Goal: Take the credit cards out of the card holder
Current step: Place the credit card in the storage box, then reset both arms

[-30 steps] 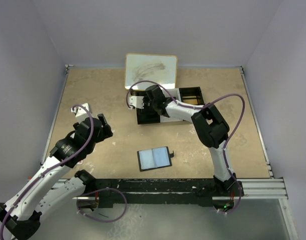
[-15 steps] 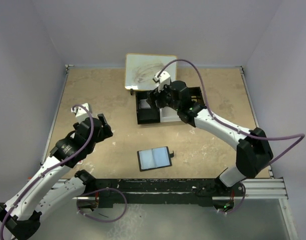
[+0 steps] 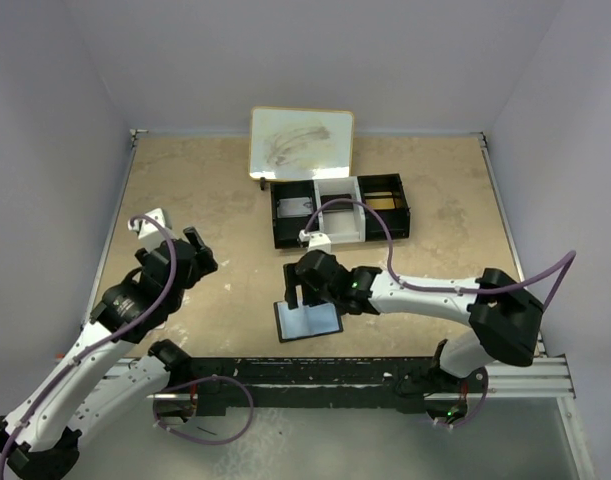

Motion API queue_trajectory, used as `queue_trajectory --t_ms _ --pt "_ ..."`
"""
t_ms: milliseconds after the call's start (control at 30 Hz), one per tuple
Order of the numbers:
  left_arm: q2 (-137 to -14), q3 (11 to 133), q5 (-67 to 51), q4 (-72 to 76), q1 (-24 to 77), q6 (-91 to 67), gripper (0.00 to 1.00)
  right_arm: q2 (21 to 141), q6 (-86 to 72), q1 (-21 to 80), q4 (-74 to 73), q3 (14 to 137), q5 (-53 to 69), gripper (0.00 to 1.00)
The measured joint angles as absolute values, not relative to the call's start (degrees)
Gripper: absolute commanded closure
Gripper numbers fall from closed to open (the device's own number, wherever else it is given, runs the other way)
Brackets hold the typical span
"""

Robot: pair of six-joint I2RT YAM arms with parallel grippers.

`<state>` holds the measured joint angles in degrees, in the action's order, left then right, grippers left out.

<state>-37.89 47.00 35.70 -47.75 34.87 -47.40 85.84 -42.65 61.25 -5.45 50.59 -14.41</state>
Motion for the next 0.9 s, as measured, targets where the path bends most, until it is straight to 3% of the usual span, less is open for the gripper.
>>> queue_trajectory --t_ms 500,767,900 --pt "-37.17 47.0 37.63 -47.92 34.87 -48.01 0.27 93.65 -50.17 69.38 -12.1 54.94 -18.59 0.2" --pt "-37.56 47.0 37.63 -47.94 34.87 -48.01 0.27 99.18 -51.16 69.76 -13.21 58.0 -19.92 0.33" --pt "-37.76 47.0 37.63 -47.94 34.87 -48.01 0.27 100.71 -51.53 69.91 -14.0 59.24 -20.78 0.45"
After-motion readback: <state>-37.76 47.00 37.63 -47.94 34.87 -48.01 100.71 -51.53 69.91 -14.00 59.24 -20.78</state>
